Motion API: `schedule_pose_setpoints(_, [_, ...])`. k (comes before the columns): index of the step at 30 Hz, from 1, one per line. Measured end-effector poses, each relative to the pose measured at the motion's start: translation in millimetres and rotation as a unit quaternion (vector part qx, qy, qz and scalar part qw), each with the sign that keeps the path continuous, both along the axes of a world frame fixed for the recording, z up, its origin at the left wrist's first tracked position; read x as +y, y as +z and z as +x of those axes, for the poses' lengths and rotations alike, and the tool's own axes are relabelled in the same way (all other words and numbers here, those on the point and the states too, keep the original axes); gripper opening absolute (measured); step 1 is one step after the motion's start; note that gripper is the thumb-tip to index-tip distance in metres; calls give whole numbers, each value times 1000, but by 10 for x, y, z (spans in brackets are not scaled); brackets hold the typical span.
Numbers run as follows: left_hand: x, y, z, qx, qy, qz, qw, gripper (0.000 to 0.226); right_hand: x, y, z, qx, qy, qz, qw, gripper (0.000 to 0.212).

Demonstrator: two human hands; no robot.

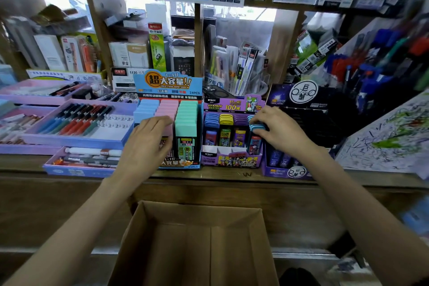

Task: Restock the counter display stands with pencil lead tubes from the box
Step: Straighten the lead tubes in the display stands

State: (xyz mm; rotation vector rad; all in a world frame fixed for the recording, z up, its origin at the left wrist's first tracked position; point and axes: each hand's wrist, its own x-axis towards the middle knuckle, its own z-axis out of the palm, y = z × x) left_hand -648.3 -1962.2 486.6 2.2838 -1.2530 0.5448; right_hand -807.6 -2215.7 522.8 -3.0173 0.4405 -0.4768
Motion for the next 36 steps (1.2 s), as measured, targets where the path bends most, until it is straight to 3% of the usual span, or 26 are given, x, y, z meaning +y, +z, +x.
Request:
schedule_pose_setpoints(8, [12, 6, -12, 9, -2, 1, 1000, 35, 5, 24, 50, 7, 2, -33, 999, 27])
schedule_pose_setpoints(14, [32, -28, -36, 10, -5, -3, 1000, 40, 530, -139, 305, -63, 80, -76, 992, 31])
schedule_pose_setpoints(17, [31, -30, -38, 10, -4, -2, 1000, 42, 702, -268, 487, -73, 60, -101, 990, 27])
schedule_pose_setpoints(28, [28, -38, -35, 16, -14, -6, 1000, 43, 624, -239, 302, -84, 77, -76, 991, 26])
schedule_pose_setpoints(32, [45, -45, -95, -5, -12, -14, 1000, 43, 416, -200, -66, -116, 24, -51, 992, 25])
schedule_pose_setpoints(36, [38, -52, -153, -16, -11, -11, 1000, 40, 198, -180, -289, -64, -18, -29, 997, 36])
